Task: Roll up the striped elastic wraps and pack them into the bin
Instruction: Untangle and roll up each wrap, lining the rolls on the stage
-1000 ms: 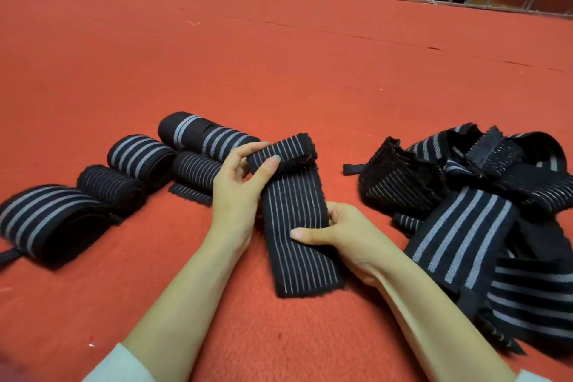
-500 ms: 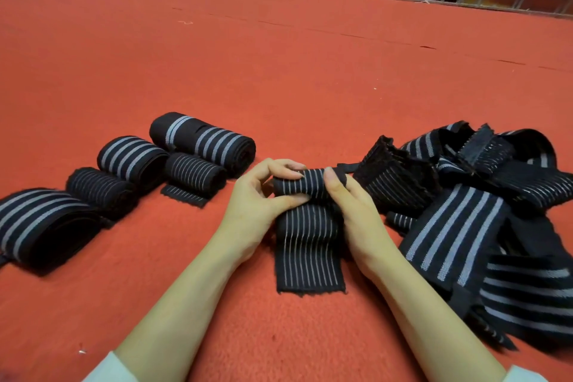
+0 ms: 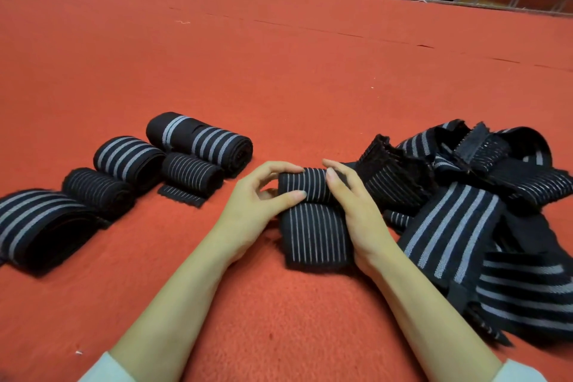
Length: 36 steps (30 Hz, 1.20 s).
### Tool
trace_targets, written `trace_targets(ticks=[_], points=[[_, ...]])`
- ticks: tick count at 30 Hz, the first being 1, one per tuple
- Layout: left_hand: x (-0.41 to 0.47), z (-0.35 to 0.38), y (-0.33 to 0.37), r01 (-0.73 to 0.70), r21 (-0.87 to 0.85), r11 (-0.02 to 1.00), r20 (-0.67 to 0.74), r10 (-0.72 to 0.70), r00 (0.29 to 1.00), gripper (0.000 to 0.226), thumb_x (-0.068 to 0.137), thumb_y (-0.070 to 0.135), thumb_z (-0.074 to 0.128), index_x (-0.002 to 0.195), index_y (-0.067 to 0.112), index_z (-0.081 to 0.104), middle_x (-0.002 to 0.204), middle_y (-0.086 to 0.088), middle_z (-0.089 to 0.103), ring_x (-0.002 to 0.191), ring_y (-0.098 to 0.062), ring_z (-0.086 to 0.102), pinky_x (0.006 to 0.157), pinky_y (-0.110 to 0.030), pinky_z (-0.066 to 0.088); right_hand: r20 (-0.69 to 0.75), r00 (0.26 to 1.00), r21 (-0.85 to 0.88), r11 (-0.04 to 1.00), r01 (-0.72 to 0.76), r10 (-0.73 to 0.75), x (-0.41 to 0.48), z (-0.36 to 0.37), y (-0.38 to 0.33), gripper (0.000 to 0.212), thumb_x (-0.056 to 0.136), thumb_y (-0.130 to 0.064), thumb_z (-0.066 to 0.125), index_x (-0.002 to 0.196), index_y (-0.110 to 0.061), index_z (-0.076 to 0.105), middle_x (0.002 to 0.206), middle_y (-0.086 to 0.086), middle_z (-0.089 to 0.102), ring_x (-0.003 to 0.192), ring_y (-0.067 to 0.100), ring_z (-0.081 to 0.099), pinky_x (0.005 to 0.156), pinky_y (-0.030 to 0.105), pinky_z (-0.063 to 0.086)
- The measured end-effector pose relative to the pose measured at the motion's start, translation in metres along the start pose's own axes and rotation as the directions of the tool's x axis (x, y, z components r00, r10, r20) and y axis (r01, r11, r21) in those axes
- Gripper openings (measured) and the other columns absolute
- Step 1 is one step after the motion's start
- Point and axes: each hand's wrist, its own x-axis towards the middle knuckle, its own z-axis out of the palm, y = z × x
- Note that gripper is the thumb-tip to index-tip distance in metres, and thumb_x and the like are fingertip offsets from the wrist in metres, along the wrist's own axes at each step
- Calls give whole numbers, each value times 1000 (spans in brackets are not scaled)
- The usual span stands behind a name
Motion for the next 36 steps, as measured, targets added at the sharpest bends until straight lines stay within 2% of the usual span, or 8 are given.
trace_targets(ticks=[5,10,13,16,22,26,32,36], points=[[0,3,-1,69,-34,997,34,-68,997,33,87,26,66,119,26,58,107,0,66,86,-11,65,69,-27,53,-15,999,-35,999,42,-42,-2,-1,1,18,95,-20,55,112,-24,59,122,16,58,100,19,59,92,43,49],[0,5,5,87,-83,993,-11,-89,996,27,88,13,63,115,14,60,84,-3,67,63,-7,63,49,-17,46,29,999,55,998,22,-23,-1,-1,0,26,95,-16,54,119,-25,55,103,3,62,86,9,63,74,26,55],[1,0,1,20,-21,1000,-30,-21,999,29,84,2,67,109,18,64,101,-6,68,81,-20,68,67,-33,59,10,999,126,992,-33,32,0,-1,0,35,89,-27,58,123,-21,54,95,-3,63,79,4,64,70,24,54],[1,-1,-1,0,15,1000,3,0,1000,32,82,-2,68,104,21,65,108,-1,68,91,-25,65,85,-49,53,-7,999,133,991,-32,34,0,-2,-1,33,85,-32,59,113,-15,57,91,-2,62,77,8,62,68,26,53],[3,3,0,187,-116,975,11,-187,982,43,81,46,53,119,25,58,98,6,69,91,-18,70,83,-37,56,53,999,173,985,-10,0,0,-4,4,19,89,-9,61,105,-20,57,100,6,55,86,16,58,70,30,53],[3,0,2,126,-104,987,-44,-131,990,38,80,23,65,116,11,62,88,-6,66,73,-12,67,71,-27,55,100,995,200,980,7,-28,-1,-4,1,22,86,-1,61,102,-16,61,105,8,55,89,14,61,73,31,54],[-10,-9,7,125,-36,991,1,-125,992,45,85,1,64,126,16,52,125,-5,60,95,-15,67,87,-37,54,85,996,98,995,5,-14,-17,3,-10,28,87,12,54,95,-13,64,90,-6,66,84,19,61,78,35,53],[-36,-38,34,91,184,979,40,-100,994,44,78,2,71,117,14,54,118,-2,63,90,-15,69,83,-29,55,143,989,-44,999,27,-21,-39,24,-13,43,83,14,59,103,-24,58,111,2,57,79,17,62,77,32,53]])
